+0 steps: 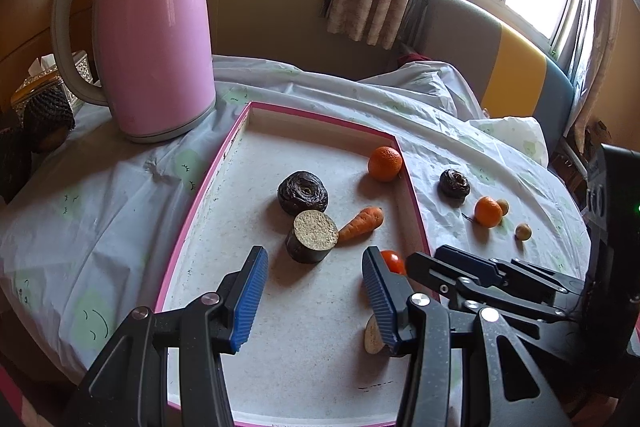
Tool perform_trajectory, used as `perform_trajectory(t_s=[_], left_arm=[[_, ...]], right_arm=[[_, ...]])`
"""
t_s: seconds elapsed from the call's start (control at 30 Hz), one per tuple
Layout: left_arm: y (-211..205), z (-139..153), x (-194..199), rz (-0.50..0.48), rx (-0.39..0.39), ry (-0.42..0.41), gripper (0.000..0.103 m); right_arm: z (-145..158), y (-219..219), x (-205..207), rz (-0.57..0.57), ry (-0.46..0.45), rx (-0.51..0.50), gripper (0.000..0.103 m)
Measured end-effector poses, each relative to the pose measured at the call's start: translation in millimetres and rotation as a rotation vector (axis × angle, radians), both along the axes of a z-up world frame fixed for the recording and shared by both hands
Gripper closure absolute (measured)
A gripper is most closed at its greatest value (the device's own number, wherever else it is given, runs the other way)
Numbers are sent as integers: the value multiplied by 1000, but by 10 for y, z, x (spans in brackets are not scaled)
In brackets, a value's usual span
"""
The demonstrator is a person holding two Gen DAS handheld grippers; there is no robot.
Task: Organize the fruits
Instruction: 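Lower the red cherry tomato into the tray and open the right gripper, then grasp a mandarin with the left gripper while the right grasps a small tan round fruit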
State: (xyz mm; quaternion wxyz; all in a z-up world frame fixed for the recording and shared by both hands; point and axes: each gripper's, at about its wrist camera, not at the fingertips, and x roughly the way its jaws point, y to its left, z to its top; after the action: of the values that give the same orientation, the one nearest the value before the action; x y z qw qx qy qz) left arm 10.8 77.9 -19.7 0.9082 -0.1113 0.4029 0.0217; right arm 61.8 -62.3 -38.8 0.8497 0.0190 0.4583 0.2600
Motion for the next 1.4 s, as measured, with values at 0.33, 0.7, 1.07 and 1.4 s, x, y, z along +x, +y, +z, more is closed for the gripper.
perform_trajectory(t_s=[0.33, 0.7, 1.07, 1.4], left_arm=[[-199, 54, -29, -49, 30, -12, 53], [-506, 94, -62, -133, 71, -22, 53], [-762, 75, -33, -200, 103, -5, 53], [-947, -17, 27, -256, 98, 41, 53]], right_arm=[[25, -517, -121, -153, -16, 6, 53], [-29, -1107, -158, -312, -30, -19, 41], [-120, -1541, -183, -407, -23, -20, 40], [-243, -1818, -170, -473, -10, -37, 35]])
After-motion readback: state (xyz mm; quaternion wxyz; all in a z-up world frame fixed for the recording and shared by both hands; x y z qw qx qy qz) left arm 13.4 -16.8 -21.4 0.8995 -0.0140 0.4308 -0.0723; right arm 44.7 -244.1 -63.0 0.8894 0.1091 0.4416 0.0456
